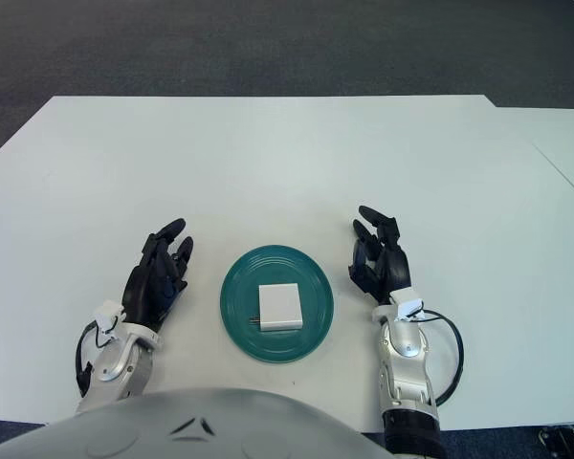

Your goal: Put the charger into the plate.

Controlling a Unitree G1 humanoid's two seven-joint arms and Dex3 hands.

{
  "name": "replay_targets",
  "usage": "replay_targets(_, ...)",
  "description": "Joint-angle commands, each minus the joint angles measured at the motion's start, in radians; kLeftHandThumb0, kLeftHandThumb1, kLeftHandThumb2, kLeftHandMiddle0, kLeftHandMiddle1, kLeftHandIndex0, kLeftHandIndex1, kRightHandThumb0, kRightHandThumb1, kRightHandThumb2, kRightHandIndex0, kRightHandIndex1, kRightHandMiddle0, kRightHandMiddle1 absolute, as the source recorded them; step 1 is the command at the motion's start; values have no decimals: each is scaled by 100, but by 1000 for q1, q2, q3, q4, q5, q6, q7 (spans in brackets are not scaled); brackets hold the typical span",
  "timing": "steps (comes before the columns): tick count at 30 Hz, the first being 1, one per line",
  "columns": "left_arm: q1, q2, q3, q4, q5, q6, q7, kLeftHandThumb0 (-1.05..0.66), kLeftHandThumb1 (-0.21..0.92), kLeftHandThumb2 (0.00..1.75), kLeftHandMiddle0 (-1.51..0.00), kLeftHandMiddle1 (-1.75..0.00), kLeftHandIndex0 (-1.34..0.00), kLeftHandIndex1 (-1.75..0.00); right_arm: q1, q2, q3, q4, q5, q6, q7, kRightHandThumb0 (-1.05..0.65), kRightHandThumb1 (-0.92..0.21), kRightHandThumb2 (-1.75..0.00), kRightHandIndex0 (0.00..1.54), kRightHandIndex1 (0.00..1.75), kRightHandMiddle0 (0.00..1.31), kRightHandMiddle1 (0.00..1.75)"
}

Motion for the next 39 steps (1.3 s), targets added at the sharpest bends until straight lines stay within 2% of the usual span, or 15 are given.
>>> replay_targets(1,13,-4,-2,-6,-6,22,8,-92,92,90,-27,0,0,-73,33,-2,24,31,-72,6,-38,-81,-92,-83,24,0,0,65)
replay_targets(6,14,-10,-5,-11,2,29,16,-92,92,90,-27,0,0,-72,39,-8,38,25,-106,3,-65,-80,-92,-82,21,0,0,62)
replay_targets(11,11,-10,-8,1,23,15,23,-92,92,91,-28,0,0,-71,40,-3,48,16,-94,17,-60,-80,-92,-80,21,0,0,61)
replay_targets(20,-9,-10,-2,61,24,-84,0,-95,92,94,-26,0,0,-70,45,6,59,4,-82,31,-64,-78,-92,-78,21,1,0,61)
replay_targets(25,-15,-4,0,83,35,-106,3,-96,92,95,-23,0,0,-72,51,10,63,-3,-81,40,-70,-78,-92,-77,21,0,0,61)
replay_targets(39,-22,-10,-1,109,36,-114,6,-98,92,97,-21,0,0,-71,58,16,59,-14,-71,50,-78,-74,-92,-77,20,0,0,66)
